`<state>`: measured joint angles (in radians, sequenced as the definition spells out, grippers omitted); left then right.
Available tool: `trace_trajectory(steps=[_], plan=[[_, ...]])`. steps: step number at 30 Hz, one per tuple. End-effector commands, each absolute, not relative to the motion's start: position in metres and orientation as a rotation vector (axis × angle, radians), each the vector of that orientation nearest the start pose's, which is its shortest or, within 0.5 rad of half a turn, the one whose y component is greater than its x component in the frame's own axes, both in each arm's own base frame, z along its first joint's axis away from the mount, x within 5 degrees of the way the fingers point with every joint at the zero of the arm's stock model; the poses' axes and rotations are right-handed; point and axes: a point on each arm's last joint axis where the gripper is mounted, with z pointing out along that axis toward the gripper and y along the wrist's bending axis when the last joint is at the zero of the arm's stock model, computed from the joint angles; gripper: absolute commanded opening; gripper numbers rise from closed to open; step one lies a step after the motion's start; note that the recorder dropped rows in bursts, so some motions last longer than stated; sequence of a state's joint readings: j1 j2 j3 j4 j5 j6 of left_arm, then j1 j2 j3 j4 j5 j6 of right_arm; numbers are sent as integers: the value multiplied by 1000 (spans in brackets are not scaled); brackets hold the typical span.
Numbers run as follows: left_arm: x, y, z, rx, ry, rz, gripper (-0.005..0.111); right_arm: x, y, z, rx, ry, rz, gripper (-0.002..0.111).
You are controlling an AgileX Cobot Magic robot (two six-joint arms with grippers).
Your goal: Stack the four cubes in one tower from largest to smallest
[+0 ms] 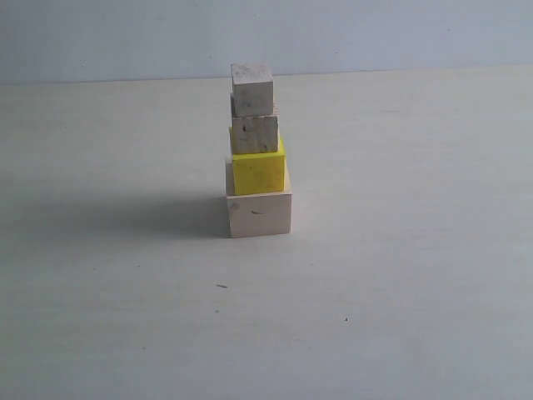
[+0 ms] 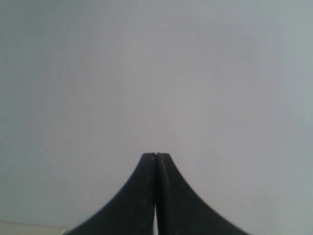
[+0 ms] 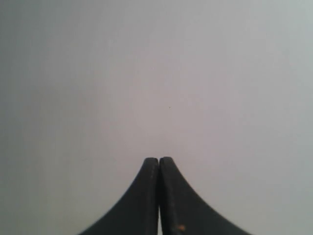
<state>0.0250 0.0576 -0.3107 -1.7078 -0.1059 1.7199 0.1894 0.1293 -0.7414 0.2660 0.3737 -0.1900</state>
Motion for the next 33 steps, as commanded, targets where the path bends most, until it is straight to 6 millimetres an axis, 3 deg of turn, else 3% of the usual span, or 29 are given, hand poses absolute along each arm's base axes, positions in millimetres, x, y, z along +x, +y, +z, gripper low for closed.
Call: trace_trajectory(steps=[1, 12, 15, 19, 24, 33], plan=[[31, 13, 310, -129, 1228, 135, 0, -13, 7, 404, -161, 1233, 279, 0], [30, 14, 311, -104, 1217, 206, 0, -13, 7, 404, -161, 1233, 279, 0], [32, 9, 309, -16, 1195, 229, 0, -13, 7, 404, -161, 1233, 279, 0], [40, 2, 290, 79, 1273, 204, 0, -13, 7, 404, -161, 1233, 279, 0], [46, 1, 261, 19, 1454, 74, 0, -13, 7, 404, -161, 1233, 279, 0], [53, 1, 214, 63, 1637, 111, 0, -13, 7, 404, -161, 1233, 279, 0]])
